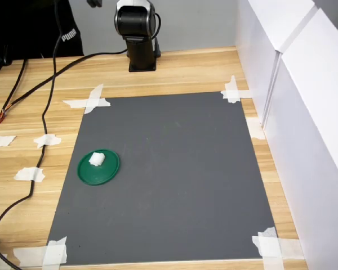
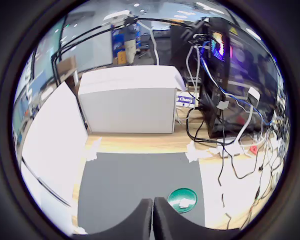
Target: Grasp a white terminal and put it on the green lid.
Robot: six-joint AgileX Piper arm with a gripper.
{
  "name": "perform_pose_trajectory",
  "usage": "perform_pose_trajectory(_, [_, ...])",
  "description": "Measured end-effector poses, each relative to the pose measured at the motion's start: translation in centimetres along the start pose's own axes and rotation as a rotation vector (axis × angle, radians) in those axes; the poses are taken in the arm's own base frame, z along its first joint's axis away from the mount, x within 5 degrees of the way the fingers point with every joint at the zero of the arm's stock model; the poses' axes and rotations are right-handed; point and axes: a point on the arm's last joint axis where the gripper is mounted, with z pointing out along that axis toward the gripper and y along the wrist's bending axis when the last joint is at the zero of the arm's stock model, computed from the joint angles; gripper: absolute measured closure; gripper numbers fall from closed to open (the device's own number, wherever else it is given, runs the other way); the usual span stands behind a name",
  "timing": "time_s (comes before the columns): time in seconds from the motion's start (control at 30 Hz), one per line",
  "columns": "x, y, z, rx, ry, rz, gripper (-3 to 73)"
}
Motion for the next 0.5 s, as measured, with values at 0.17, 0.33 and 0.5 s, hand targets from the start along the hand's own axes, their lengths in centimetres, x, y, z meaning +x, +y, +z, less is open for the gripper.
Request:
perform_pose_trajectory(0.17, [4.4,0.3,-0.5,0.002,-0.035,0.081,71.1])
perform_pose_trajectory(0.33, [7.8,0.4,-0.9,0.018,-0.101,0.093,71.1])
perform_pose_trajectory(0.5, [10.2,0.7,-0.7,0.000,-0.137,0.083,71.1])
